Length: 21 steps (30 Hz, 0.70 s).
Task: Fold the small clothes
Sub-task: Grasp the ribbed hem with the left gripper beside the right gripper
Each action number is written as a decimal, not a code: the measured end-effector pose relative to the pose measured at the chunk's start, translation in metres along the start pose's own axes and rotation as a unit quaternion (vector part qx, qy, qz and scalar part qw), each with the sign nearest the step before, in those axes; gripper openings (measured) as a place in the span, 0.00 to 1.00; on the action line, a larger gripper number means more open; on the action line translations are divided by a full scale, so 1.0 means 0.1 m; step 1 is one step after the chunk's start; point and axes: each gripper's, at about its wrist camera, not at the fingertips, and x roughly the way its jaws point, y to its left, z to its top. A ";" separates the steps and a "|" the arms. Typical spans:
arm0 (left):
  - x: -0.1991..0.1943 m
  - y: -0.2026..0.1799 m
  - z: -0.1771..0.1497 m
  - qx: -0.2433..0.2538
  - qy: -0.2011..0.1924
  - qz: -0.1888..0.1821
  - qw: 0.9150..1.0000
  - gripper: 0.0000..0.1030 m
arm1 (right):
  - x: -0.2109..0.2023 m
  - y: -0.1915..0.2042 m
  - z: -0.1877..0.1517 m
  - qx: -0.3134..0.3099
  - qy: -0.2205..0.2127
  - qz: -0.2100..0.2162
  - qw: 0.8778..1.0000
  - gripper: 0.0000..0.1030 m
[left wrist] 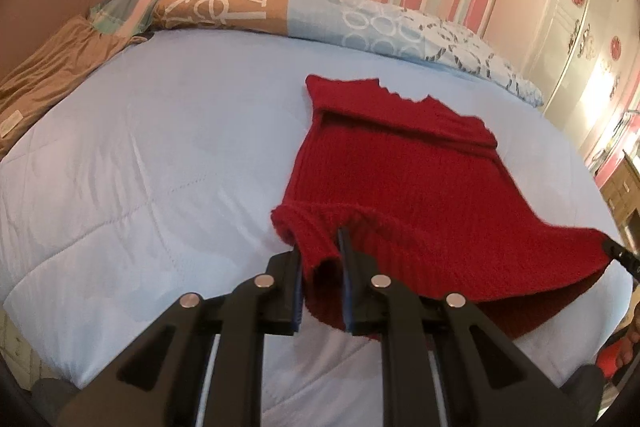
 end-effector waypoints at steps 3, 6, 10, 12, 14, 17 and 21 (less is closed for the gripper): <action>-0.02 0.03 0.10 -0.009 -0.005 -0.004 1.000 0.14 | -0.04 -0.02 0.11 0.005 -0.011 0.001 1.000 0.07; -0.05 0.04 0.18 -0.006 -0.006 -0.003 1.000 0.14 | -0.06 -0.04 0.15 0.004 -0.011 0.003 1.000 0.07; -0.03 0.04 0.01 0.007 0.013 0.007 1.000 0.14 | 0.04 -0.05 -0.06 -0.002 0.013 -0.006 1.000 0.07; 0.03 0.03 -0.23 0.018 0.035 0.017 0.999 0.14 | 0.13 -0.04 -0.28 -0.008 0.035 -0.016 0.999 0.07; 0.15 0.05 -0.53 0.020 0.070 0.023 0.997 0.14 | 0.23 -0.06 -0.49 -0.007 0.057 -0.020 0.998 0.07; 0.23 0.07 -0.83 0.029 0.097 0.033 0.994 0.15 | 0.39 -0.06 -0.78 -0.015 0.084 -0.028 0.996 0.09; 0.22 0.11 -0.99 0.025 0.107 0.041 0.993 0.19 | 0.41 -0.10 -0.90 -0.002 0.082 -0.028 0.996 0.41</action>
